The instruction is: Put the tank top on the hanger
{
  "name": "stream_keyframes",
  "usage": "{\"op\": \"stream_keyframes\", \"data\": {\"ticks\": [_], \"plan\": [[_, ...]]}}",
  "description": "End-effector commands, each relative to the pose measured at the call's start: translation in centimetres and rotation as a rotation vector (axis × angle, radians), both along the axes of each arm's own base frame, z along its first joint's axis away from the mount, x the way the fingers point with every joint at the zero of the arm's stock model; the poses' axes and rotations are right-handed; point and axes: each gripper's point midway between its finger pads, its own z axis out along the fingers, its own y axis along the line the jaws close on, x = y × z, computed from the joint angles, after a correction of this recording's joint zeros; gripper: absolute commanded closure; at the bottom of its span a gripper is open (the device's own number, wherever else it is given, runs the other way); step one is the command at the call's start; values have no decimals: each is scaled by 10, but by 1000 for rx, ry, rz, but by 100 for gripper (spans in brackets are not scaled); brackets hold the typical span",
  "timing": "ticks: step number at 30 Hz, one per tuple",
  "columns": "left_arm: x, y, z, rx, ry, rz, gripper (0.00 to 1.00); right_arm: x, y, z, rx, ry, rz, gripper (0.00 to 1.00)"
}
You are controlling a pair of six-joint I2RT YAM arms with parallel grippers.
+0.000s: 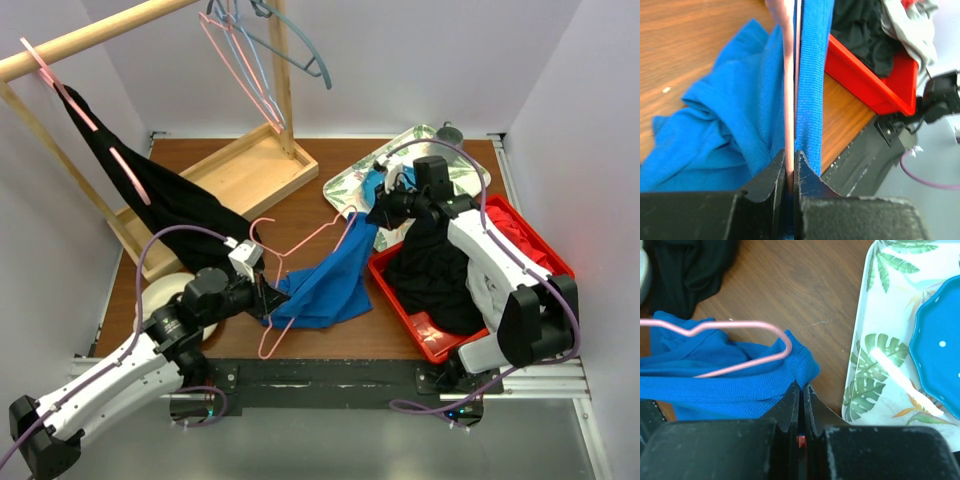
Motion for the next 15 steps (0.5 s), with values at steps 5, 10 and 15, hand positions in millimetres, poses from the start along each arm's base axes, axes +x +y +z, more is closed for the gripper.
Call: {"op": "stream_keyframes", "data": {"ticks": [5, 10, 15], "plan": [[-8, -8, 3, -14, -6, -79, 100, 24, -10, 54, 75, -125, -17, 100], [-4, -7, -2, 19, 12, -59, 100, 28, -21, 55, 75, -135, -52, 100], [-6, -8, -6, 32, 26, -74, 100, 30, -24, 56, 76, -134, -66, 100]]}}
